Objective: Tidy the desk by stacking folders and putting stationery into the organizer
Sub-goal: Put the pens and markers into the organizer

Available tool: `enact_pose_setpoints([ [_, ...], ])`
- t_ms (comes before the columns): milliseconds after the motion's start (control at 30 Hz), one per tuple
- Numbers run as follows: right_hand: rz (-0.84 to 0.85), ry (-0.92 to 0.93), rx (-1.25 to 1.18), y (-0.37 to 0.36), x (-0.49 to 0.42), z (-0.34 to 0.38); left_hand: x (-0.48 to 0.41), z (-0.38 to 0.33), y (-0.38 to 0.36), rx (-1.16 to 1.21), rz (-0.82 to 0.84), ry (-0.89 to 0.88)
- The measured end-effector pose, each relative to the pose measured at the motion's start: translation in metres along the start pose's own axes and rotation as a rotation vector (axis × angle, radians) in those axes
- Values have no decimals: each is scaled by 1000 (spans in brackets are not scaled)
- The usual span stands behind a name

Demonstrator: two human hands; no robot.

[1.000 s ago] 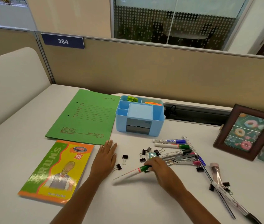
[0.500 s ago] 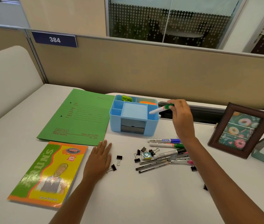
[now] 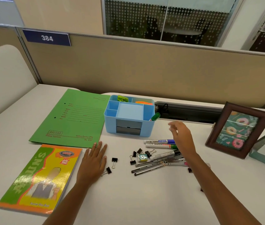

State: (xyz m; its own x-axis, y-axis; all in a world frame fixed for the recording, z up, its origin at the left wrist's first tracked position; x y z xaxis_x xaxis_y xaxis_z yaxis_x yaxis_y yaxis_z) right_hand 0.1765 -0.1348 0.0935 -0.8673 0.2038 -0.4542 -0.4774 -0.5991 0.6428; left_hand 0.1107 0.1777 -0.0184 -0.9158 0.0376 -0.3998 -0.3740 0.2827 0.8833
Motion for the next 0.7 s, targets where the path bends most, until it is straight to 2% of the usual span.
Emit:
enact_pose_setpoints([
  [67, 182, -36, 202, -3, 8, -21, 0, 0, -1, -4, -9, -4],
  [133, 331, 44, 433, -7, 15, -32, 0, 0, 0, -16, -37, -9],
  [233, 405, 164, 622, -10, 22, -33, -1, -1, -1, -31, -73, -25],
  [400, 449, 265, 741, -20, 23, -30, -2, 0, -2, -37, -78, -31],
  [500, 433, 346, 766, -21, 20, -26, -2, -2, -1, -29, -73, -29],
  [567, 364, 387, 713, -15, 18, -19, -2, -2, 0, -27, -72, -29],
  [700, 147, 485, 407, 8, 13, 5, -2, -2, 0, -36, -64, -23],
])
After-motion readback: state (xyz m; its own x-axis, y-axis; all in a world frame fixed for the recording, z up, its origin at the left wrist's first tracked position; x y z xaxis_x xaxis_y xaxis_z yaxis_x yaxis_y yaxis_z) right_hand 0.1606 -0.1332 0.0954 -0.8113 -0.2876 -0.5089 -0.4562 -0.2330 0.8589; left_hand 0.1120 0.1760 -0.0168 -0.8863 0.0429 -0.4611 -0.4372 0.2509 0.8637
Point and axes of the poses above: each hand's wrist, its own x-axis away from the middle knuckle, its own y-axis out of the back of the hand, z = x × y, the point moved 4 cm from there along -x, towards the middle knuckle, and after that the axes turned 12 degrees about -z, right-handed, at the moved point
